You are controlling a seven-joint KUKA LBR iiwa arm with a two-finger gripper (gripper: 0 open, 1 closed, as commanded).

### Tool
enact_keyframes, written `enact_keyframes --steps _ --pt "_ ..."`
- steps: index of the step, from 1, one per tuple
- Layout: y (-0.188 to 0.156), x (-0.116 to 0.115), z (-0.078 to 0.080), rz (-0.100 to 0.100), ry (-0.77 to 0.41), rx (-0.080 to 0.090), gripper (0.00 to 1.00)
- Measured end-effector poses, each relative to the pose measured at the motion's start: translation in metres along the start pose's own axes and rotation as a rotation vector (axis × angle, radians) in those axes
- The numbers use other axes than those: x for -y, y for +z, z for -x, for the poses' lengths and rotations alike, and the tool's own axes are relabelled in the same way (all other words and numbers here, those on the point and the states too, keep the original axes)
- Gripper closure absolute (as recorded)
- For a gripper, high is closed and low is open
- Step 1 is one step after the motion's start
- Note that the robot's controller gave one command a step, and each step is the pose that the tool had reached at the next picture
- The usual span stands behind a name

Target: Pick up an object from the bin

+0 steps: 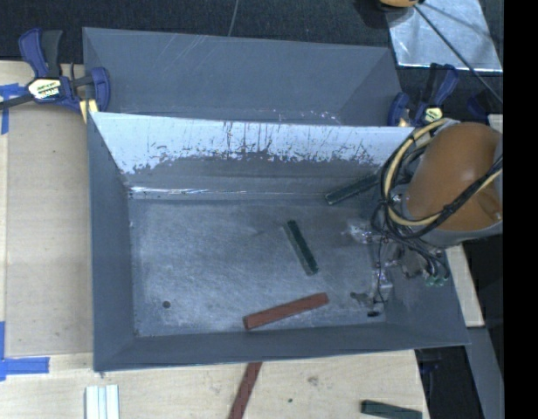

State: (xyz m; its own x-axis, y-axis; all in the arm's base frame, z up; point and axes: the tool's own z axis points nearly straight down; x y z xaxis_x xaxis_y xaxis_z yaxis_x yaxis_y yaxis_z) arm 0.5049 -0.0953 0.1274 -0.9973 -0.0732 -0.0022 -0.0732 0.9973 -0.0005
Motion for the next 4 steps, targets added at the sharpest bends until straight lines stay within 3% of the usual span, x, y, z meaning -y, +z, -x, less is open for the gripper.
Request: enact_keyframes --steps 1,2,3,4 --pt "0.008 -0.020 -0.005 0.000 -0.224 0.000 0.00" --pt "0.014 -0.037 -0.005 0.001 -0.377 -0.001 0.00" --pt "0.055 -0.069 -0.015 -0.002 -0.409 -0.002 1.00" --pt "0.056 -0.069 -0.015 -0.002 -0.410 -0.002 1.00"
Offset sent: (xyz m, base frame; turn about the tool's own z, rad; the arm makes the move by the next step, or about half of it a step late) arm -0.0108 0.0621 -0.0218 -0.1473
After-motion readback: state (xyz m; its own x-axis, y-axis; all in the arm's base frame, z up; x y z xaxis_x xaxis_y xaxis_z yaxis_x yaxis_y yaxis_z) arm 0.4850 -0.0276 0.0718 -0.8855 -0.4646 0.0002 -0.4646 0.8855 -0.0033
